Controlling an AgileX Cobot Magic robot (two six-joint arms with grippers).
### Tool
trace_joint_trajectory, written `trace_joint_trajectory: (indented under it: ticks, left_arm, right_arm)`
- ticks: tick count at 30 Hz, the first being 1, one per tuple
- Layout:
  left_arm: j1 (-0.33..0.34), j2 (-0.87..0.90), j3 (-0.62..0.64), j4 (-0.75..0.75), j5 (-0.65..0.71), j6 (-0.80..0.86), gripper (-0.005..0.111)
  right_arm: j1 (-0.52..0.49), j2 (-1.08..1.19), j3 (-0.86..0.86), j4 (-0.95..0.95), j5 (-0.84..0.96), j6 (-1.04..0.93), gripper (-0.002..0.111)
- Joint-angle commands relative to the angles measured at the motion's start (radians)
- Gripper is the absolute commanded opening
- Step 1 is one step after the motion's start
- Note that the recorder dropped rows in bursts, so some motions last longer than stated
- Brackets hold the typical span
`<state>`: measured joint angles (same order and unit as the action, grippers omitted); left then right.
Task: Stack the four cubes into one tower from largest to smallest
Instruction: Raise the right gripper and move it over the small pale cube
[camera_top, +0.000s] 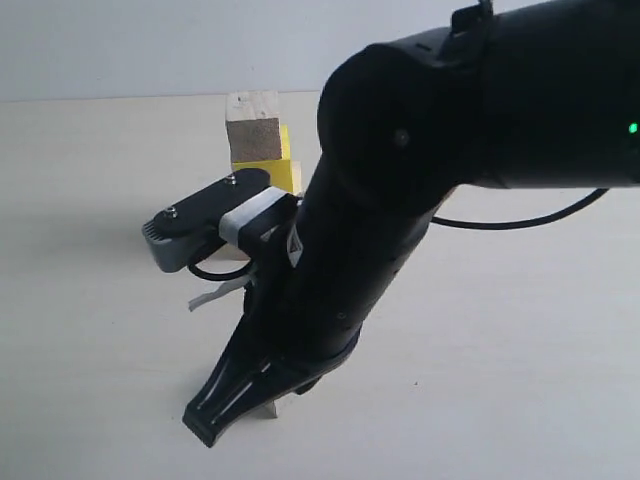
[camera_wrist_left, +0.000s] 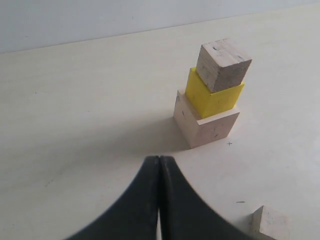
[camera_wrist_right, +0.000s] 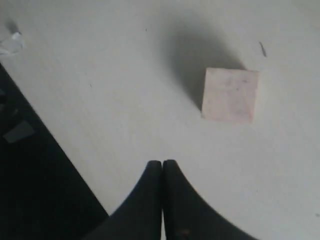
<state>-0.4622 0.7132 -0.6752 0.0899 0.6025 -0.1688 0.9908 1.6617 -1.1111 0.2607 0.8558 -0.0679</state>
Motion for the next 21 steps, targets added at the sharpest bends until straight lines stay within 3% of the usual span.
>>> trace_joint_trajectory:
  ticks: [1, 9, 21]
  left_arm:
    - [-0.002, 0.004, 0.003, -0.007, -0.009, 0.004, 0.0]
    - [-0.002, 0.004, 0.003, -0.007, 0.0, 0.004, 0.0]
    - [-0.002, 0.004, 0.003, -0.007, 0.0, 0.004, 0.0]
  right_arm:
    - [0.003, 0.045, 0.006, 0.017, -0.077, -0.02, 0.009]
    - [0.003, 0.09, 0.006, 0.009, -0.098, -0.107, 0.051]
    - [0.001, 0.128, -0.025, -0.19, -0.115, 0.076, 0.057]
